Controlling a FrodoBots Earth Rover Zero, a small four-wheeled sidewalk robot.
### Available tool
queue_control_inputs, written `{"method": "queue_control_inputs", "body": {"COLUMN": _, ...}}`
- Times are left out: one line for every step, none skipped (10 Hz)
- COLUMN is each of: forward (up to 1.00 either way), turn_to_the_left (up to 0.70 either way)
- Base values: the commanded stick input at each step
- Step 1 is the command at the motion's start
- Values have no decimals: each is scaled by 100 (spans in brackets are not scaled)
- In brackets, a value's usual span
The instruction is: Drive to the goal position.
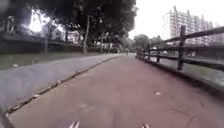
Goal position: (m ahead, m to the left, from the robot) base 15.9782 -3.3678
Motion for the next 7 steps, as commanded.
{"method": "queue_control_inputs", "body": {"forward": 70, "turn_to_the_left": -27}}
{"method": "queue_control_inputs", "body": {"forward": 70, "turn_to_the_left": -27}}
{"method": "queue_control_inputs", "body": {"forward": 70, "turn_to_the_left": 0}}
{"method": "queue_control_inputs", "body": {"forward": 70, "turn_to_the_left": 0}}
{"method": "queue_control_inputs", "body": {"forward": 70, "turn_to_the_left": 0}}
{"method": "queue_control_inputs", "body": {"forward": 70, "turn_to_the_left": 0}}
{"method": "queue_control_inputs", "body": {"forward": 70, "turn_to_the_left": 0}}
